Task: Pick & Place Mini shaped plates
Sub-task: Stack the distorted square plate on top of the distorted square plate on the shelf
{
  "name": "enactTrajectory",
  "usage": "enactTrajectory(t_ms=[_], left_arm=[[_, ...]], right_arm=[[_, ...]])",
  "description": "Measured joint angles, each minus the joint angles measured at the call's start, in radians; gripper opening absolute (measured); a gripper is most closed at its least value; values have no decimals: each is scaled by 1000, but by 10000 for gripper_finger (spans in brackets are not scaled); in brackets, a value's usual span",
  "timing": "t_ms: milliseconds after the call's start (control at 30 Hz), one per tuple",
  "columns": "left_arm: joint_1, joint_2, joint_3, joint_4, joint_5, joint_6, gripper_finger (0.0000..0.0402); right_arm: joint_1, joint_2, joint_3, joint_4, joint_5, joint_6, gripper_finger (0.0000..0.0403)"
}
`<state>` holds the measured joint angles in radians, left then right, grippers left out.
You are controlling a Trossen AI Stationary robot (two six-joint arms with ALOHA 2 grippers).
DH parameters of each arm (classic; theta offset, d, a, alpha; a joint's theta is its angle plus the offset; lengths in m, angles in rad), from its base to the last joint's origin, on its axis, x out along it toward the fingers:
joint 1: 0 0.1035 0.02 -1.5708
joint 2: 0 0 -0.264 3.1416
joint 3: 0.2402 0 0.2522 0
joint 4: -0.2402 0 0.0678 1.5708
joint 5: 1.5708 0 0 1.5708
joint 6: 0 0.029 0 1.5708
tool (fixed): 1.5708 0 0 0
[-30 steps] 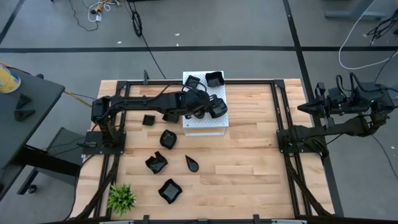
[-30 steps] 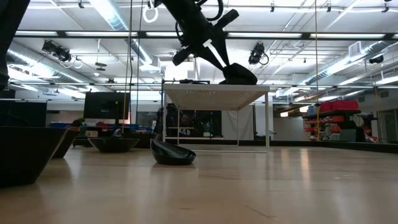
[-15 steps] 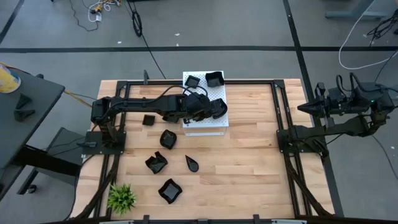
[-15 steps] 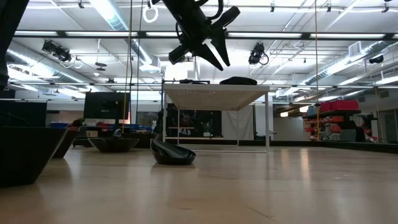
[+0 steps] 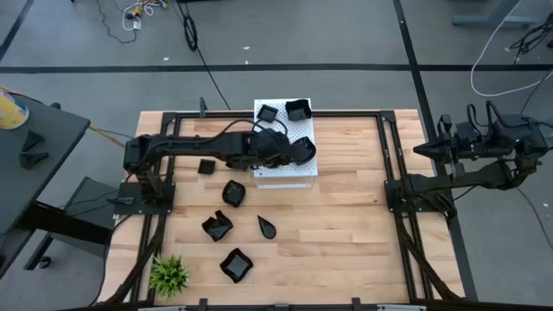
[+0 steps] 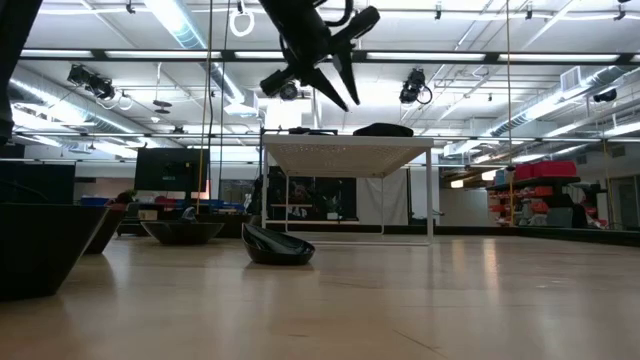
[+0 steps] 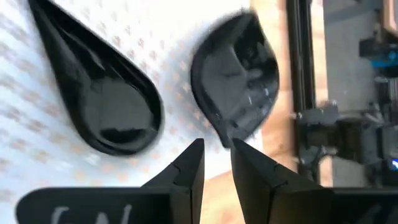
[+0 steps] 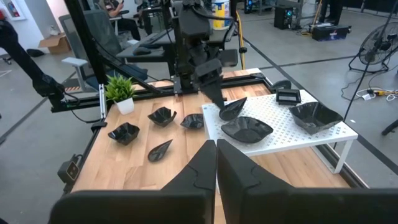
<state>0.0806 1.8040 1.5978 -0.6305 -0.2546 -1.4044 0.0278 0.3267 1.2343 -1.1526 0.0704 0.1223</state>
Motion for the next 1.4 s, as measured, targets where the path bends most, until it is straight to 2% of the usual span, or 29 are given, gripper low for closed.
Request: enactTrajectory(t_ms=[200,533,800,1167,1400], left_arm=[[-7,-54,0,-82,-110,15,85],[-18,-131,-10,-204,-186,89,85],[-30,-249,-156,-191,-239,88,85],[-22,-390,-367,-184,-168,82,85],[20,-464,-512,-206,-64,130,85]], right_arm=[[0,0,0,0,0,0,19],[0,0,0,0,0,0,19],[0,0,0,0,0,0,19],[0,0,0,1,0,0,19],[0,0,0,1,0,0,19]])
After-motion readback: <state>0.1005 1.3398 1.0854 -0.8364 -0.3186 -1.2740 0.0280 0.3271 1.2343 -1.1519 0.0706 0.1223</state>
